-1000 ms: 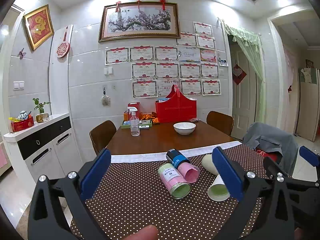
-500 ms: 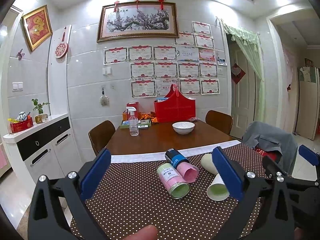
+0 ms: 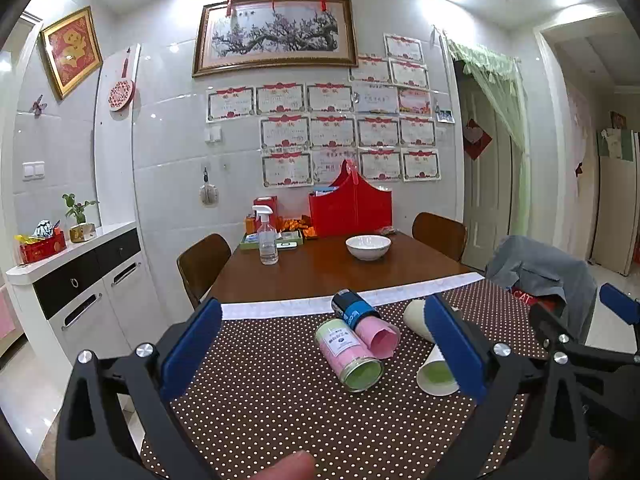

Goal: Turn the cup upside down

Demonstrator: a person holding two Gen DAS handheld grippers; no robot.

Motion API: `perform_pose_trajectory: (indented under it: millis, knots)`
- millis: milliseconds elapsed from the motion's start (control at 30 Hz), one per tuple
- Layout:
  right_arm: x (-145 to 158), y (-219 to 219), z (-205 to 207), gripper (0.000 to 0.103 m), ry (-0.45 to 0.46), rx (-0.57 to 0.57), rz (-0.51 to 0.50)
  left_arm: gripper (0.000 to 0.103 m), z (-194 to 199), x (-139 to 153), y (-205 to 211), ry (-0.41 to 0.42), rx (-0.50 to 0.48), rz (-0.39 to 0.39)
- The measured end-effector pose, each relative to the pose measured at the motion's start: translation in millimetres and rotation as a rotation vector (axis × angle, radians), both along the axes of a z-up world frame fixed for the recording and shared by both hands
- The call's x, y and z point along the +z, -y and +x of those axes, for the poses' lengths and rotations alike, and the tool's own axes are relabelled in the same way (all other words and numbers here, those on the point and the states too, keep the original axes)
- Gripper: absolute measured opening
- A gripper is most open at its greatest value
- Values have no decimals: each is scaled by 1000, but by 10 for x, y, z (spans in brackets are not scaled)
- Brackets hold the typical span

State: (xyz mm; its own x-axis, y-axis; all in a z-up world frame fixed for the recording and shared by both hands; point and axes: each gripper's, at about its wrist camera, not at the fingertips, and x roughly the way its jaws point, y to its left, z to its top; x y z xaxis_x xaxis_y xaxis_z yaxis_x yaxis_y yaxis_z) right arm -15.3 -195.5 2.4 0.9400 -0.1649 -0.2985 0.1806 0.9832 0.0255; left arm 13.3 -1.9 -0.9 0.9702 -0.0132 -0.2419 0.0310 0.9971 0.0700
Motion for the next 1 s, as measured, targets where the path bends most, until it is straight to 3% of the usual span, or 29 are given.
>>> perform_pose_trajectory:
  millis: [500,700,1000]
  knots:
    - [-223,178,552,98,-116,55,17,99,653,-357,-75,-216,-19,66]
    - [-414,323,879,98,-194,67,32,99,1126,-642,-2,-354,-69,93]
    - [-712,537,1384,98,-295,79,57,99,1996,-1001,162,-535,-2,60]
